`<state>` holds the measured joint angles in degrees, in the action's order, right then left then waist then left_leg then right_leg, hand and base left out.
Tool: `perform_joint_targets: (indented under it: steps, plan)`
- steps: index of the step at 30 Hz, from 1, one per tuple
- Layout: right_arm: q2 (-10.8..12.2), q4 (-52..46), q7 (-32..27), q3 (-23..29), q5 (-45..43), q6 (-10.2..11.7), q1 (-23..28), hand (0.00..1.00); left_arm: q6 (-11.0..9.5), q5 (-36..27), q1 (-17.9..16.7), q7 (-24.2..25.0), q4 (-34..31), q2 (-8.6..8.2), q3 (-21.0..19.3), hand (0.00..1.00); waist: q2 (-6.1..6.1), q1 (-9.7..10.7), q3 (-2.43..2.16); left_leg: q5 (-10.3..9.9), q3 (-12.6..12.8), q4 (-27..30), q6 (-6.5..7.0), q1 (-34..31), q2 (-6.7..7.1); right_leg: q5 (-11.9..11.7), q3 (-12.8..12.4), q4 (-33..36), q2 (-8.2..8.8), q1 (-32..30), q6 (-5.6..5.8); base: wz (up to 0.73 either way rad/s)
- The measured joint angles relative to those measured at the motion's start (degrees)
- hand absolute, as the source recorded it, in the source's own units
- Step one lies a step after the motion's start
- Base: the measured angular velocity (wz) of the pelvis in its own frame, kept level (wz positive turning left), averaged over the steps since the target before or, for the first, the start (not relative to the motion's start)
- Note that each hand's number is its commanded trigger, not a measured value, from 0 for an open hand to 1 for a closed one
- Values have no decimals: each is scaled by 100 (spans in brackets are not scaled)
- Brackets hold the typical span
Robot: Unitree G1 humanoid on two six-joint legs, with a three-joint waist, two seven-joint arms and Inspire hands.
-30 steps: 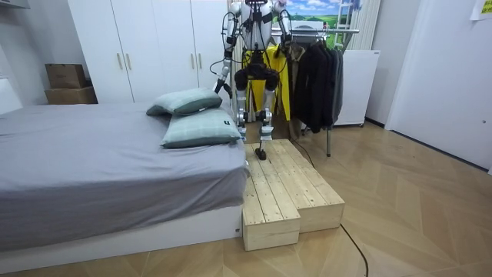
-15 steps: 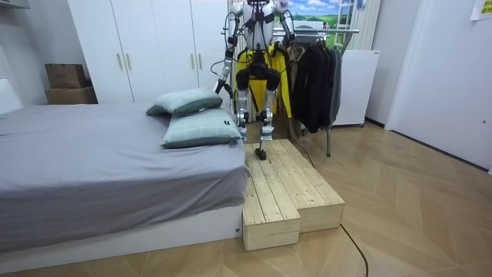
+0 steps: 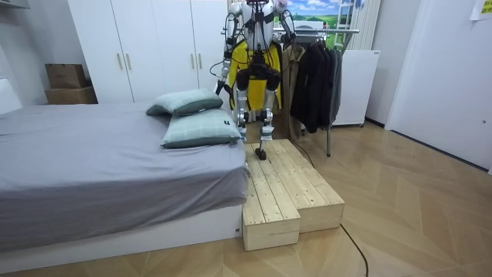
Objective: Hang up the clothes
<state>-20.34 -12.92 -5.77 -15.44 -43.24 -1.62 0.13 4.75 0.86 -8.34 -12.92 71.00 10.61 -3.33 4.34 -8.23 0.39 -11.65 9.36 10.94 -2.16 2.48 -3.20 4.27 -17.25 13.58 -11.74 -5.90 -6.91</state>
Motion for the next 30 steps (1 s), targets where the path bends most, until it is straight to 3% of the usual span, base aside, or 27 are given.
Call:
perform_joint_targets:
  steps: [12, 17, 22, 25, 30]
  plan:
    - [64, 96, 169, -115, -4, 212, -6, 100, -8, 13, -10, 125, -6, 14, 4, 0, -47, -24, 26, -1, -24, -24, 0, 47, -5, -32, 92, -90, 31, 98, -56, 1]
    - [108, 204, 288, -127, 29, 292, -6, 100, -5, 359, -16, 141, -19, 14, -2, 0, -48, -21, 27, -1, -36, -22, 1, 37, -4, -27, 84, -108, 34, 86, -54, 2]
    - [223, 585, 294, -151, 100, 422, 54, 100, -4, 379, -5, 129, -23, 14, 32, 0, -86, 24, 45, -1, -131, -23, 1, 51, -3, -30, 269, -170, 84, 131, -59, 10]
    - [218, 1008, 398, -202, 270, 354, 177, 100, -3, 384, -6, 121, -86, 13, 41, 0, -104, 14, 51, -2, -195, -24, -1, 55, -2, -20, 342, -180, 98, 158, -62, 12]
    - [223, 1085, 479, -208, 476, 408, 204, 100, 16, 398, -7, 118, -134, 13, 16, 0, -190, 23, 14, -4, -269, -30, -1, 60, -5, -13, 363, -180, 95, 193, -76, 9]
